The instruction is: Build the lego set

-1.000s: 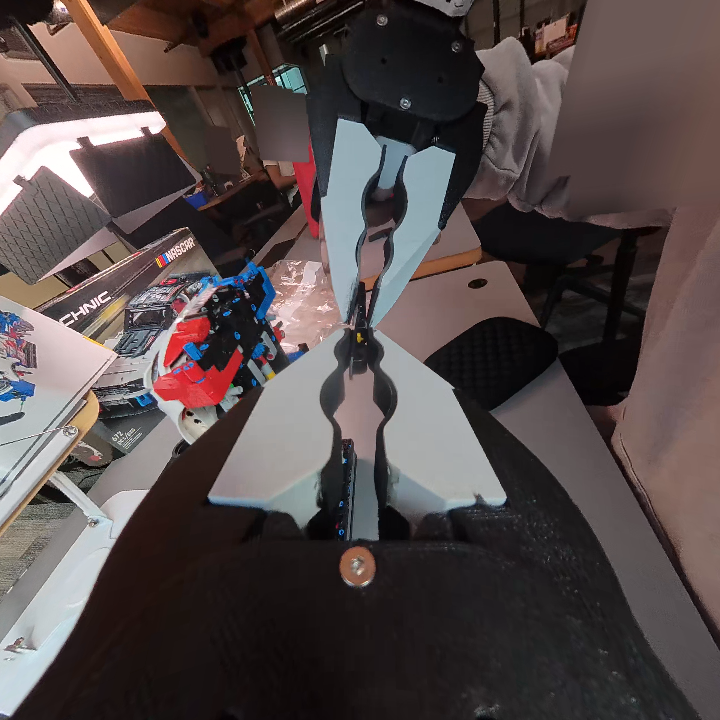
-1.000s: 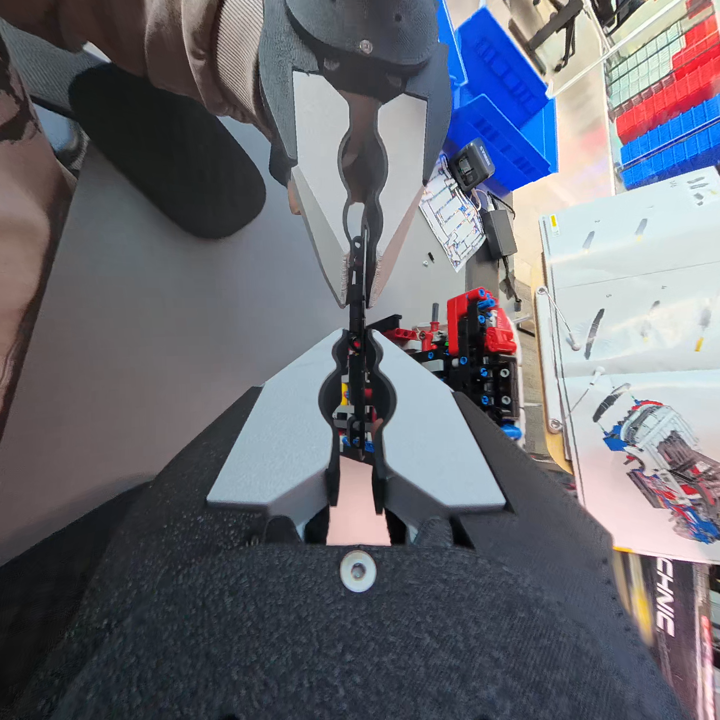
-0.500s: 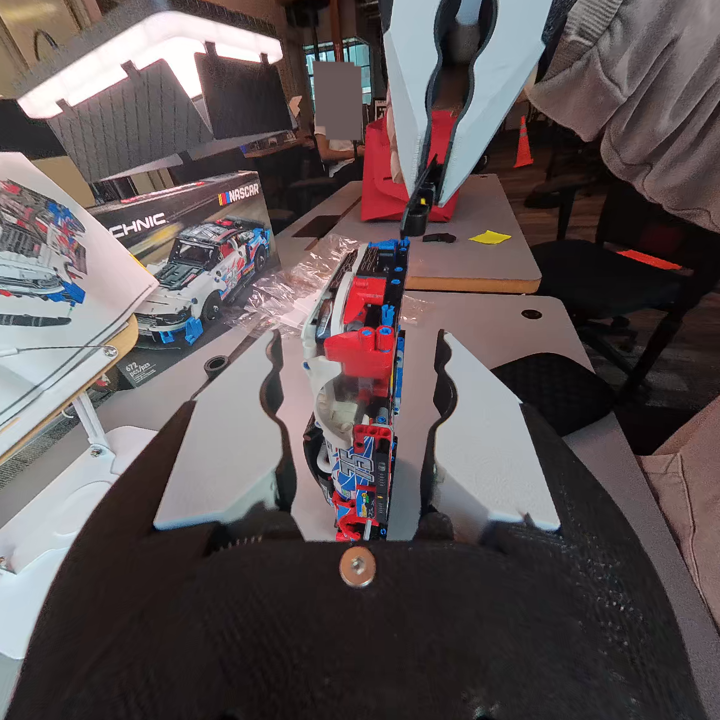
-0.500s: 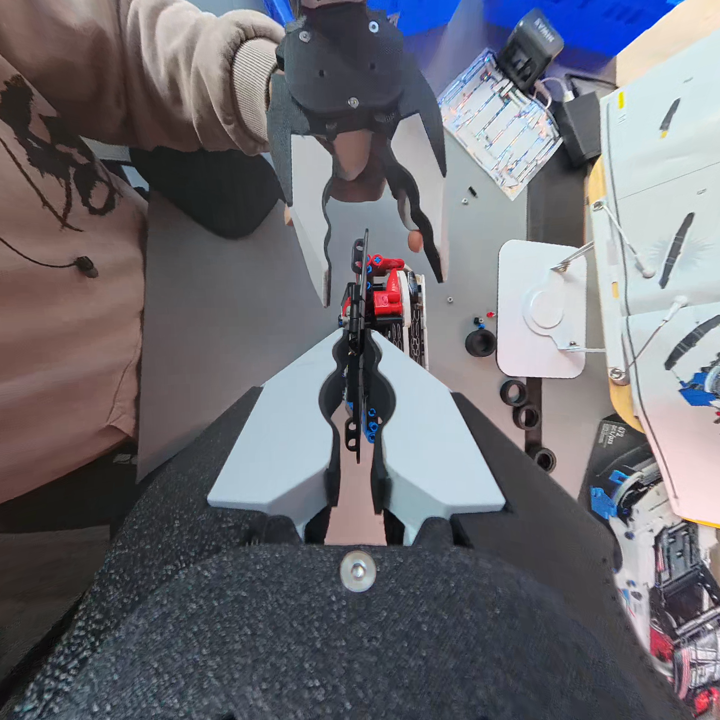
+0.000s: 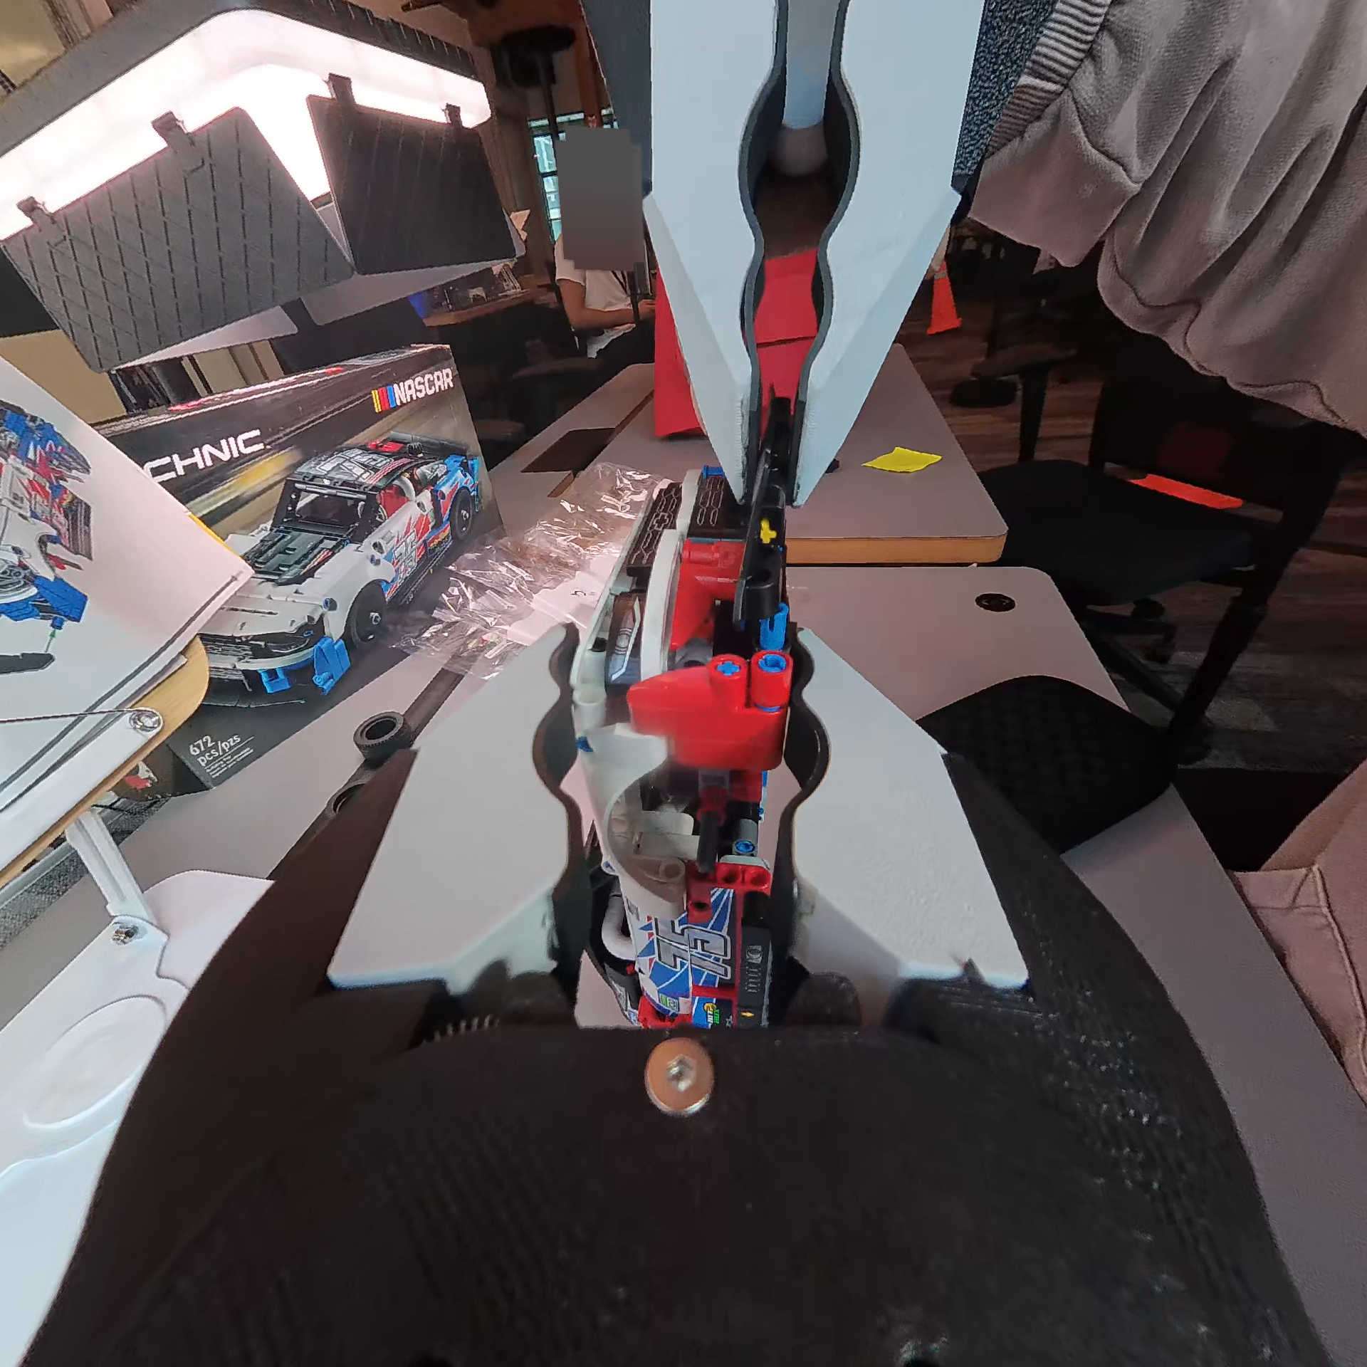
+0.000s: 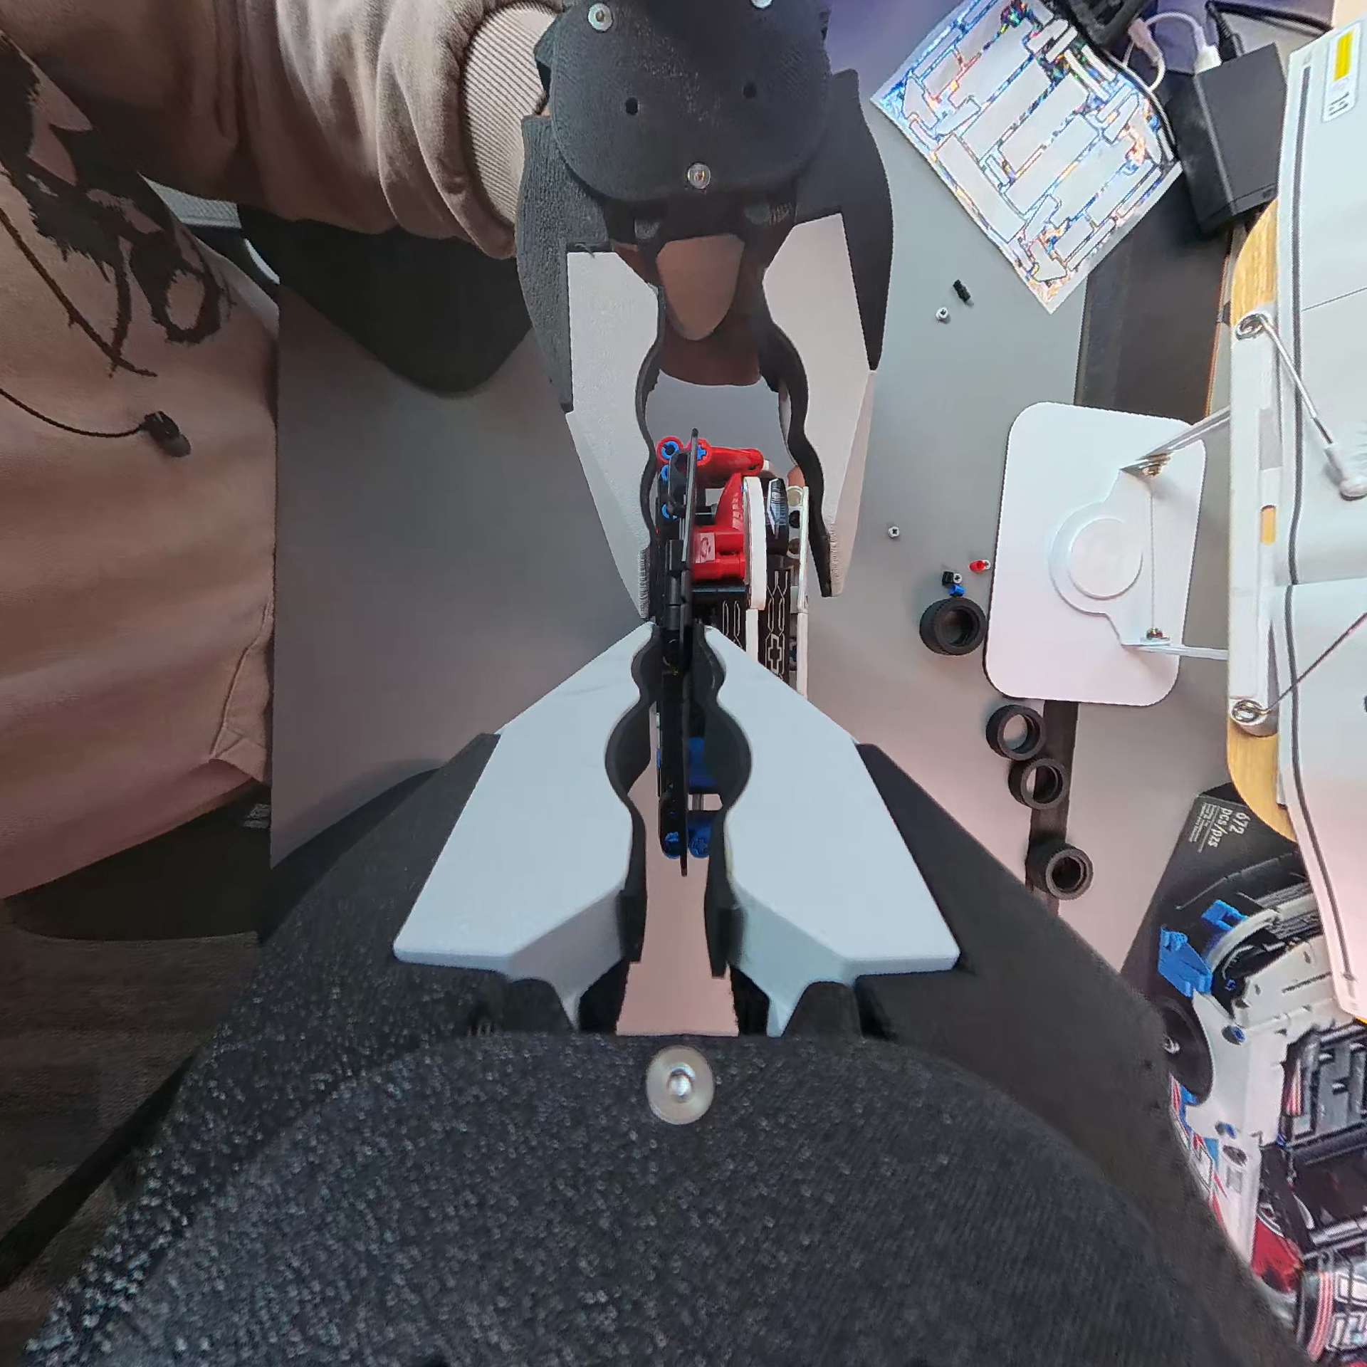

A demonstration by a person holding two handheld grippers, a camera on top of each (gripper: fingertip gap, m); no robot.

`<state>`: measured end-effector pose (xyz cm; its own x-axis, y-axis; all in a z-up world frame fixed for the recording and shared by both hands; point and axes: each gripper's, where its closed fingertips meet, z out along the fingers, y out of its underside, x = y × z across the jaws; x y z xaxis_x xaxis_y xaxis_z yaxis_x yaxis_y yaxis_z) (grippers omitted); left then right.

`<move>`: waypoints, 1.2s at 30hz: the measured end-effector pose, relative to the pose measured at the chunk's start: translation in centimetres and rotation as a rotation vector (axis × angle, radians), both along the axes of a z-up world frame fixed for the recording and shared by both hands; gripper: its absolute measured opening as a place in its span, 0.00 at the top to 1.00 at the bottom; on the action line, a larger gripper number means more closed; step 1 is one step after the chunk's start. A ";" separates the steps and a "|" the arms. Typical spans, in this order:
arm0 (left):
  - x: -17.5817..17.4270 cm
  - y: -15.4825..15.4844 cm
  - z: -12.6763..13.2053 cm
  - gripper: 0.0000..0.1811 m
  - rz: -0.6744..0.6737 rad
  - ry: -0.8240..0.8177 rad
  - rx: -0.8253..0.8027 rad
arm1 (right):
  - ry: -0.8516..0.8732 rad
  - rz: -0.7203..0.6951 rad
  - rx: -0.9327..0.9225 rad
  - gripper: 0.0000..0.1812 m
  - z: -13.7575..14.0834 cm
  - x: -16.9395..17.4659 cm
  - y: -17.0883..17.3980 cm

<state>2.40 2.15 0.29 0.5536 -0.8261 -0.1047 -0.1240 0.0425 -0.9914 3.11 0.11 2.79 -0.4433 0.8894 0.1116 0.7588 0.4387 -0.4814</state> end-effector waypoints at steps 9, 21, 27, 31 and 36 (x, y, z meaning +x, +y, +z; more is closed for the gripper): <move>0.0 0.1 0.0 0.70 -0.045 0.009 0.000 | -0.012 0.003 -0.005 0.97 -0.3 -0.1 0.0; -0.2 0.2 0.0 0.71 -0.128 0.011 0.000 | -0.038 -0.043 -0.028 0.97 -0.4 -0.5 0.2; -0.2 0.2 0.1 0.70 -0.141 -0.024 0.015 | -0.020 -0.060 -0.043 0.97 -0.5 -0.6 0.2; -0.2 0.2 0.1 0.71 -0.144 -0.030 0.018 | -0.014 -0.058 -0.047 0.97 -0.5 -0.6 0.2; -0.3 0.2 0.1 0.71 -0.150 -0.040 0.013 | -0.009 -0.070 -0.074 0.97 -0.5 -0.6 0.2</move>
<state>2.15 2.37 0.39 0.4280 -0.8987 -0.0963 -0.0760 0.0703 -0.9946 2.47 0.31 2.32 -0.3803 0.9240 0.0408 0.7910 0.3478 -0.5034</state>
